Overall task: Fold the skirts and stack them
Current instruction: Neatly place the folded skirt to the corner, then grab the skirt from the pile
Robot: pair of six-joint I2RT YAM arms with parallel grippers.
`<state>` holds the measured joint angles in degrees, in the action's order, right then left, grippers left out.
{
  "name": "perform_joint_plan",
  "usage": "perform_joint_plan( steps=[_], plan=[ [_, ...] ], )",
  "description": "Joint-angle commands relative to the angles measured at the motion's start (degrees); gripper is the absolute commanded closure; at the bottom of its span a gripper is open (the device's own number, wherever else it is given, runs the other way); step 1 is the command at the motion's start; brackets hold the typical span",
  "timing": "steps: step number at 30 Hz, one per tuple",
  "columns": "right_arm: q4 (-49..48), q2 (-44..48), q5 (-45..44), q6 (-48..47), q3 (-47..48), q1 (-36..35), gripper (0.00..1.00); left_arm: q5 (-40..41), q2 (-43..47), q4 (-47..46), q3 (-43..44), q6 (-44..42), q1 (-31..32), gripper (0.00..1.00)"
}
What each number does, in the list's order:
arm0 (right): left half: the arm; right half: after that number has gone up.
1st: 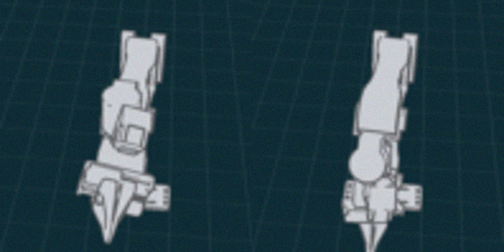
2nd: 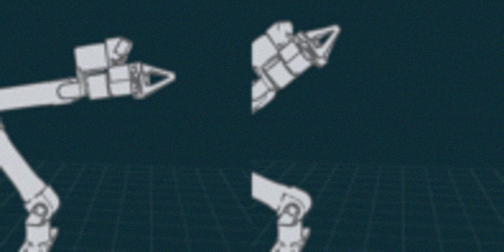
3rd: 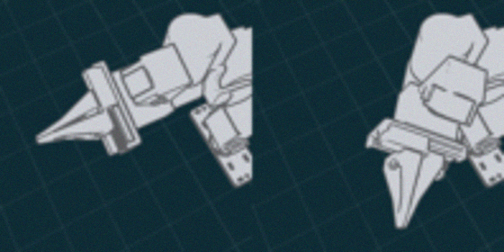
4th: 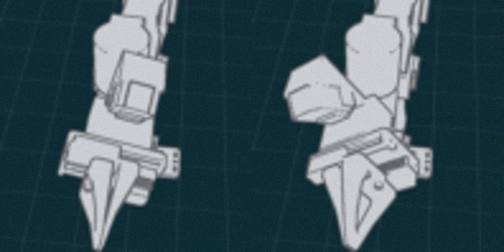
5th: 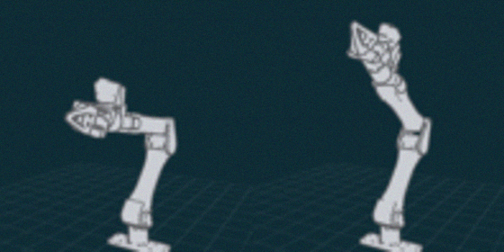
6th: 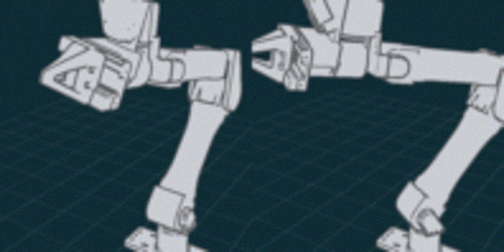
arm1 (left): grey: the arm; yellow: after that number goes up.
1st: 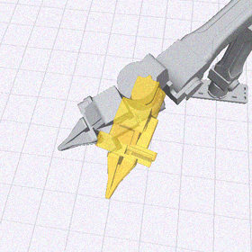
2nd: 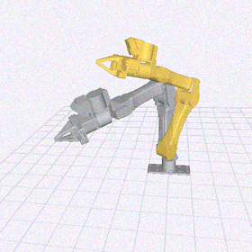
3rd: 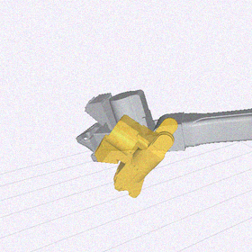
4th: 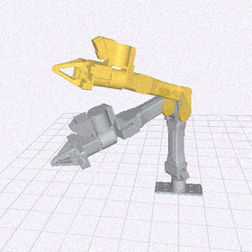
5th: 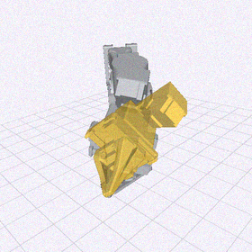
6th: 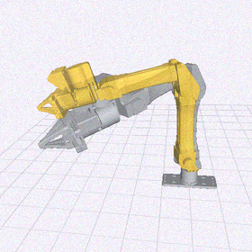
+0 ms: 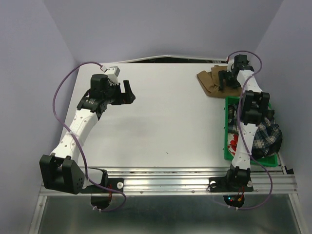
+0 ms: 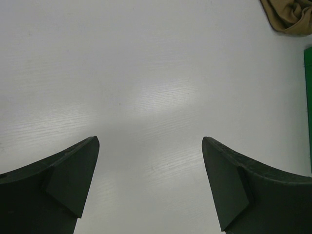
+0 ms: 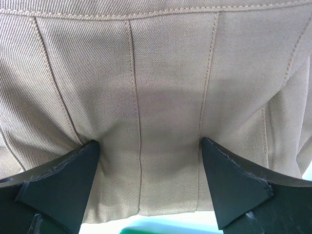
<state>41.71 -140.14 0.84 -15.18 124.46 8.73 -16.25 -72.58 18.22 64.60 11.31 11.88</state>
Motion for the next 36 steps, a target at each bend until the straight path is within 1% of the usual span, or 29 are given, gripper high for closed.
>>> perform_joint_plan(
  steps=[1,5,7,10,12,13,17,20,23,24,27,28,30,33,36],
  plan=[
    [2.50,-5.59,-5.94,-3.28,0.60,2.87,0.09,0.08,1.21,-1.43,0.18,-0.50,-0.37,0.01],
    [1.01,-3.84,-1.73,-3.37,0.52,2.87,0.06,-2.03,0.95,-2.13,-0.61,-1.81,-0.37,0.01],
    [0.91,-1.38,1.59,-3.02,0.87,2.87,0.05,-2.38,0.95,-2.40,-1.05,-2.34,-0.37,0.01],
    [-0.58,2.05,3.46,-3.19,2.62,2.87,0.03,-2.03,1.21,-2.31,-1.05,-3.57,-0.37,0.01],
    [-0.85,6.09,4.95,-3.19,4.28,2.87,0.00,-2.03,1.73,-2.48,-0.62,-4.36,-0.37,0.01],
    [-0.50,7.41,5.92,-2.84,6.64,2.87,0.00,-1.94,1.91,-2.49,-0.44,-5.93,-0.28,0.01],
    [3.19,14.26,10.31,-2.13,10.62,2.87,0.00,-0.36,2.35,-2.84,0.70,-8.40,-0.37,0.01],
    [7.49,20.50,10.67,-4.24,9.49,2.87,0.00,-0.45,2.53,-2.92,1.41,-9.20,-0.28,0.01],
    [10.75,28.49,9.71,-7.84,1.51,2.87,0.00,-3.69,2.18,-2.40,3.16,-14.36,-0.28,0.01],
    [12.32,32.78,9.62,-9.76,-4.17,2.87,0.00,-4.92,1.57,-0.92,5.08,-18.13,-0.28,0.01],
    [15.92,38.17,8.22,-12.23,-12.29,3.40,0.00,-5.90,0.51,3.03,8.69,-22.81,-0.28,0.01],
    [16.99,39.66,8.21,-12.59,-16.58,4.44,0.00,-6.94,0.59,3.83,9.22,-25.52,-0.28,0.01],
    [20.58,43.36,8.91,-14.51,-20.38,7.17,0.00,-7.83,1.38,5.50,9.49,-27.30,-0.28,0.01],
    [23.58,47.83,9.70,-17.41,-27.06,11.29,0.00,-8.88,3.75,6.30,8.27,-27.48,-0.28,0.01],
    [24.20,51.09,8.83,-18.66,-34.01,12.79,0.00,-10.99,6.82,6.74,5.56,-27.66,-0.19,0.01]
  ],
)
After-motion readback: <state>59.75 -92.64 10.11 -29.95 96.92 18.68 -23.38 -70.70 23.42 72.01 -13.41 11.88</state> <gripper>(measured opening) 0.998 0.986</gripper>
